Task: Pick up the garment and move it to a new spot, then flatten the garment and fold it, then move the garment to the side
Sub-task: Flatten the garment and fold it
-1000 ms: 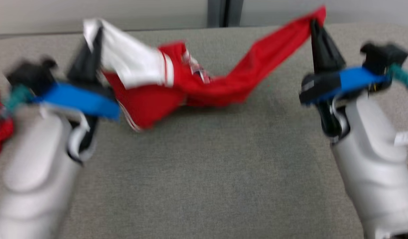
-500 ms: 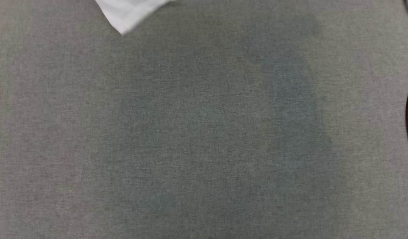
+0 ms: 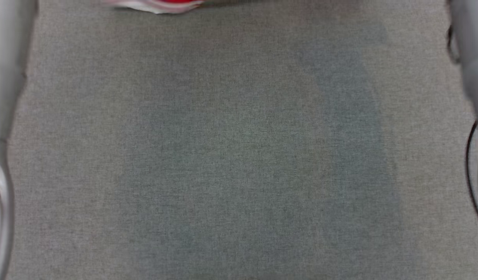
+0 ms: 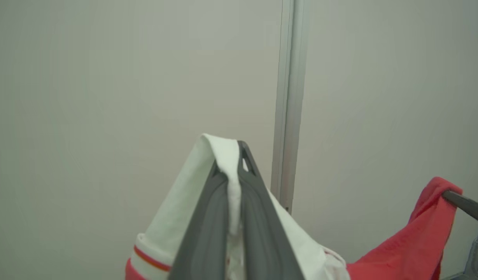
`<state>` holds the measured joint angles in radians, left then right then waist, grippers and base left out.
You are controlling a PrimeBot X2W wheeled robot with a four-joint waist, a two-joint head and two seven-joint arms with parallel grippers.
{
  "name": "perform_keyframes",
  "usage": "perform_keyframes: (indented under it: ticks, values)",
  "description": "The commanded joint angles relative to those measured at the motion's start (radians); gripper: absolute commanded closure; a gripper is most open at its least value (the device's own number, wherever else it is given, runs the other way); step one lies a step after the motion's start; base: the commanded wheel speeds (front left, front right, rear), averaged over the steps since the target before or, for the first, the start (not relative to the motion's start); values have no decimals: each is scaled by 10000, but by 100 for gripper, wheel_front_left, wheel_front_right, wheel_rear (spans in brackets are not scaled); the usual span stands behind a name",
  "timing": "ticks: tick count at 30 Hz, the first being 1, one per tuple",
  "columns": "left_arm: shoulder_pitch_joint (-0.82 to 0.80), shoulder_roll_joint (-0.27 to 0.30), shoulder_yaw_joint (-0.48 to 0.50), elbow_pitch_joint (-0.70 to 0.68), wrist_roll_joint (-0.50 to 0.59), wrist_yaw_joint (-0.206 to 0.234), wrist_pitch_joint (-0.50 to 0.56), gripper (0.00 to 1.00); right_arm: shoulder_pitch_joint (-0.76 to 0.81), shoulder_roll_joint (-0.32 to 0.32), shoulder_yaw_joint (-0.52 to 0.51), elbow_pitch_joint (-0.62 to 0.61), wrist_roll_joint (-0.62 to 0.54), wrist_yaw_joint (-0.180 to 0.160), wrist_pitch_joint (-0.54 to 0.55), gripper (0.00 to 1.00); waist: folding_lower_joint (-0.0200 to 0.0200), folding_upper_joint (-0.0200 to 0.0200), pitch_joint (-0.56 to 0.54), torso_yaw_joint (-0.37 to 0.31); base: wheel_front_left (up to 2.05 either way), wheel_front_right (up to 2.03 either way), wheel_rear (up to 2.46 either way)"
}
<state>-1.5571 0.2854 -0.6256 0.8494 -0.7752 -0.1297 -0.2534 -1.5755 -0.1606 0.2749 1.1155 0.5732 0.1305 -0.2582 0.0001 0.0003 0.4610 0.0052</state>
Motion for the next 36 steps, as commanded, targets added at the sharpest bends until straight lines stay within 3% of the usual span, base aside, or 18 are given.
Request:
perform_keyframes:
  ticks: [1,9,15,19,27,36]
  values:
    - [650,113,134,-93,-185,-10,-97,100,733,114,107,-170,226,5,-74,100,-1,-3,-163,-72,0,0,0]
    - [4611,201,1718,-2133,501,234,-114,100,4435,200,230,-2077,771,5,-74,100,-1,-3,-800,-186,0,0,0]
    - [8639,-468,3304,-4283,1464,742,-119,100,7630,206,167,-3656,1101,5,-74,100,-1,-3,-1377,-199,0,0,0]
    - [10871,-941,4020,-5205,1966,722,-118,100,9447,204,169,-4382,1246,5,-75,100,-1,-3,-1751,-216,0,0,0]
    - [14234,-1850,4932,-6073,2526,512,-121,100,12290,13,-666,-5132,1706,5,-76,100,-1,-3,-2765,-92,0,0,0]
    - [16620,-2129,4984,-6647,2891,527,-121,100,14560,-87,-1309,-5888,1376,4,-77,100,-1,-3,-3722,78,0,0,0]
